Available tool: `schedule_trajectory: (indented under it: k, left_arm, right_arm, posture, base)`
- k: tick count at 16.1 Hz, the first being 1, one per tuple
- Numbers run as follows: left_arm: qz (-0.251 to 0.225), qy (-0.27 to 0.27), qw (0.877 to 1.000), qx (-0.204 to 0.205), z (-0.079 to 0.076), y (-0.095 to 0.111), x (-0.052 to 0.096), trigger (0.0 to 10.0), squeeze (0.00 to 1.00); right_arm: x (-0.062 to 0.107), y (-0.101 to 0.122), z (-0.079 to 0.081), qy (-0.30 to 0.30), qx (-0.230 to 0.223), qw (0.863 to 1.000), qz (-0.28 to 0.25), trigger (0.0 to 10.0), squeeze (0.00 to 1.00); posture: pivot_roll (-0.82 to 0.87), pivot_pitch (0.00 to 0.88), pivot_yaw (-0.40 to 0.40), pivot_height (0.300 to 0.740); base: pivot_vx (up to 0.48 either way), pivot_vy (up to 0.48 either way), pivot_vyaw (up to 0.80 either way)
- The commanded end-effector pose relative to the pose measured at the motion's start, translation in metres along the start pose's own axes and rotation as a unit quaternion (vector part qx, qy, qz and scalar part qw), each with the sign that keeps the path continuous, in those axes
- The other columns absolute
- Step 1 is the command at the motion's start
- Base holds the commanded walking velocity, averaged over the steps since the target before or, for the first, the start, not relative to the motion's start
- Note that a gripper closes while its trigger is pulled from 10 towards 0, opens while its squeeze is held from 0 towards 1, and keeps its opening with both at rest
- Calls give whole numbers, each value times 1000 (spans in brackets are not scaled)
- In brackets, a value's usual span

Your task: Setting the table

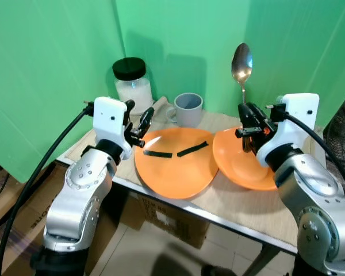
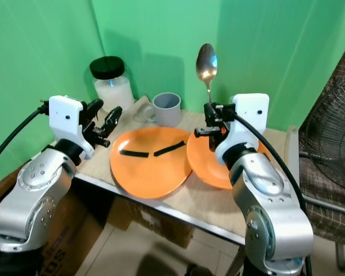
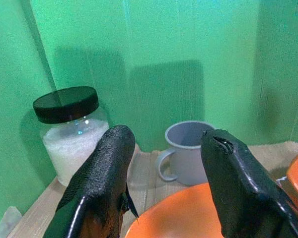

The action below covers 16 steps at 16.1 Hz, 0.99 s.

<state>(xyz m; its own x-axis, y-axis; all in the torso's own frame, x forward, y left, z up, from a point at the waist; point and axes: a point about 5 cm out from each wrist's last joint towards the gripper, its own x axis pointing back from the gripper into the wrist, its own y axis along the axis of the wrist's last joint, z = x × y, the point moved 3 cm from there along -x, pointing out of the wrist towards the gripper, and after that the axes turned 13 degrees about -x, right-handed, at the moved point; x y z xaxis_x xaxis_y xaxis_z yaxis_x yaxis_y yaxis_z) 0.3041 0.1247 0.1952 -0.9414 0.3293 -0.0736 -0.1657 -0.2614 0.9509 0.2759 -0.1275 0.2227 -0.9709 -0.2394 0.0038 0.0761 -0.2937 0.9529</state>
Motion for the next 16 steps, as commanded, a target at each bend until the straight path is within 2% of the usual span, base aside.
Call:
schedule_trajectory:
  k: [1, 3, 4, 16]
  left_arm:
    - [4, 4, 1000, -8, 3, -1, 2, 10000, 0]
    - [4, -1, 1000, -18, 1, 0, 3, 10000, 0]
    - [3, 0, 1000, -19, 2, 0, 3, 10000, 0]
    - [4, 0, 1000, -30, 4, -1, 3, 10000, 0]
  right_arm:
    - [1, 4, 3, 5, 2, 1000, -12, 10000, 0]
    - [1, 3, 3, 7, 1, 1000, -10, 10000, 0]
    - [1, 3, 4, 9, -1, 1000, -11, 10000, 0]
    - [1, 1, 8, 26, -6, 1000, -11, 10000, 0]
  posture:
    - [-4, 0, 80, 740]
    - [3, 0, 75, 740]
    - [4, 0, 73, 740]
    - [10, 0, 66, 740]
  base:
    - [0, 0, 0]
    - [0, 0, 0]
    - [0, 0, -800]
    - [0, 0, 0]
